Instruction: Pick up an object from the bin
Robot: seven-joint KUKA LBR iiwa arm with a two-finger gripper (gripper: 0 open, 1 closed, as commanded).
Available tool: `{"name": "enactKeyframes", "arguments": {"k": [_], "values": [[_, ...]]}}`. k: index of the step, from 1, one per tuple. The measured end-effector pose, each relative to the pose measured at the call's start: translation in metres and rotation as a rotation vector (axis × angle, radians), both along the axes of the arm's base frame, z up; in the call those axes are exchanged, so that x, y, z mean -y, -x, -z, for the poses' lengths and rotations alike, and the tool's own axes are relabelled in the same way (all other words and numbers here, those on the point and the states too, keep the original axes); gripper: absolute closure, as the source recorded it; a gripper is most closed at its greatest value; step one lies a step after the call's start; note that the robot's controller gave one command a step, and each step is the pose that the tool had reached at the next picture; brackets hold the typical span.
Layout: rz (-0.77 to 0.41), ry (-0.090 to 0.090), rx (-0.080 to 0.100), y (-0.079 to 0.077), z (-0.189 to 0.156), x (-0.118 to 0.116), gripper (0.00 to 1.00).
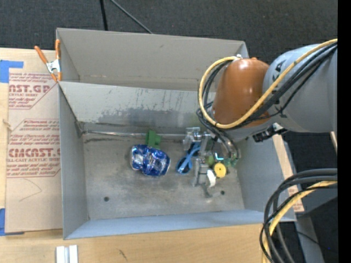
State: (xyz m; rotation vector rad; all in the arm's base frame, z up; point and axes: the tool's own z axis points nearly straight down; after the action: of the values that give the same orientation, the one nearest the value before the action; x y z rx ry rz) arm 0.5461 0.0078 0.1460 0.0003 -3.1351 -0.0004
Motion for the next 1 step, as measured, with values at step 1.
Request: {"name": "enactKeyframes", "arguments": {"k": [1], "values": [[0.156,0.000,0.004,-0.0332,0.0798,0.0243,0.00]]}}
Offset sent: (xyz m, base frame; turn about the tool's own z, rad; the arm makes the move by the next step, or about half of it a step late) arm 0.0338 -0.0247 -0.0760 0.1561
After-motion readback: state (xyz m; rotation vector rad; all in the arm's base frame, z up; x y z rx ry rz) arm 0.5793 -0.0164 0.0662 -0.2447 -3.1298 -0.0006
